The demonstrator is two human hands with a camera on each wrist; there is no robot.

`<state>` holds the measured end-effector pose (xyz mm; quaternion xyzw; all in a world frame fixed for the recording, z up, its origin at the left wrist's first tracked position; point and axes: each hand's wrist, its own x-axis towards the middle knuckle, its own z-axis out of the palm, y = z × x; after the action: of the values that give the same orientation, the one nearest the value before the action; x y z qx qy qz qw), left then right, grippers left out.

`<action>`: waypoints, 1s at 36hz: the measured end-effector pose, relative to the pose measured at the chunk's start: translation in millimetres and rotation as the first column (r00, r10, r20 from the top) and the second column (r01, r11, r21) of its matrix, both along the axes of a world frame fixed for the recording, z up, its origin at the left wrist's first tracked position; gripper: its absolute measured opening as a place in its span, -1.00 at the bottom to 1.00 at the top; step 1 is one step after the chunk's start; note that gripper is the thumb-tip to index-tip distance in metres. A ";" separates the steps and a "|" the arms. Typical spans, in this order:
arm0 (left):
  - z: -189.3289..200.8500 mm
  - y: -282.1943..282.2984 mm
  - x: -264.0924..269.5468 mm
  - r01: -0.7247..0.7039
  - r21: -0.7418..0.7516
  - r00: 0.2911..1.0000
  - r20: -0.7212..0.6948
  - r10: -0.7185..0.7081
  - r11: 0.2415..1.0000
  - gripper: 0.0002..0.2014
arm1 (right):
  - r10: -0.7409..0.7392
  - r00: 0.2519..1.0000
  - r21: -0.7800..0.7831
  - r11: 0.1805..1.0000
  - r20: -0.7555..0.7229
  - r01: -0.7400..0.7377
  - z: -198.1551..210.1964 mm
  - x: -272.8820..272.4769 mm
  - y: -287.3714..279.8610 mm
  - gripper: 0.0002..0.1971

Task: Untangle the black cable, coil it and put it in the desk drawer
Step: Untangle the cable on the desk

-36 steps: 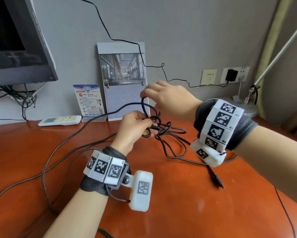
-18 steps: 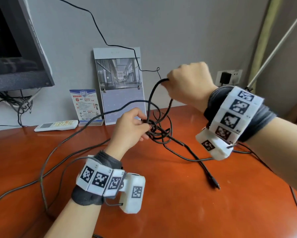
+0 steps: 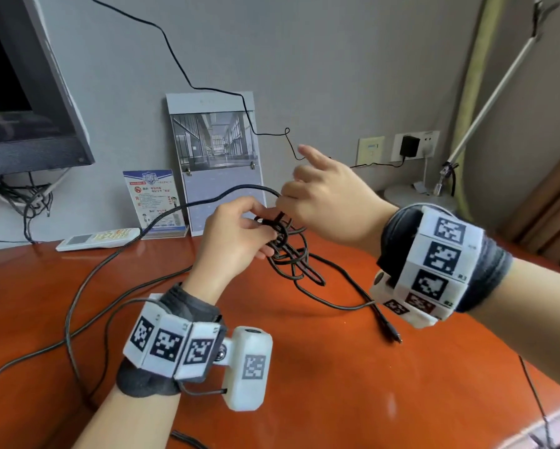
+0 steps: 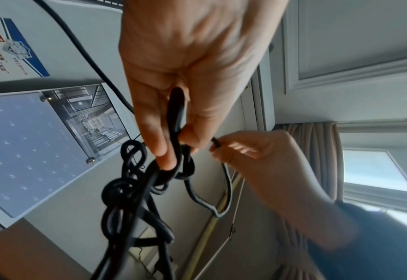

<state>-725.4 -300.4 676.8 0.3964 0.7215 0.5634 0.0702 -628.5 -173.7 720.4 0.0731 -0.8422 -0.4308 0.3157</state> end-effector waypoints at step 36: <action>-8.2 4.3 9.6 -0.125 -0.025 0.976 -0.182 0.118 0.992 -0.72 | -0.045 0.999 -0.427 0.904 -0.023 0.031 27.9 10.2 -5.6 -0.76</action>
<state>-715.8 -296.1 668.6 0.3998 0.7579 0.5150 -0.0228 -618.3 -179.3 748.3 -0.0213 -0.9120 -0.2435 0.3293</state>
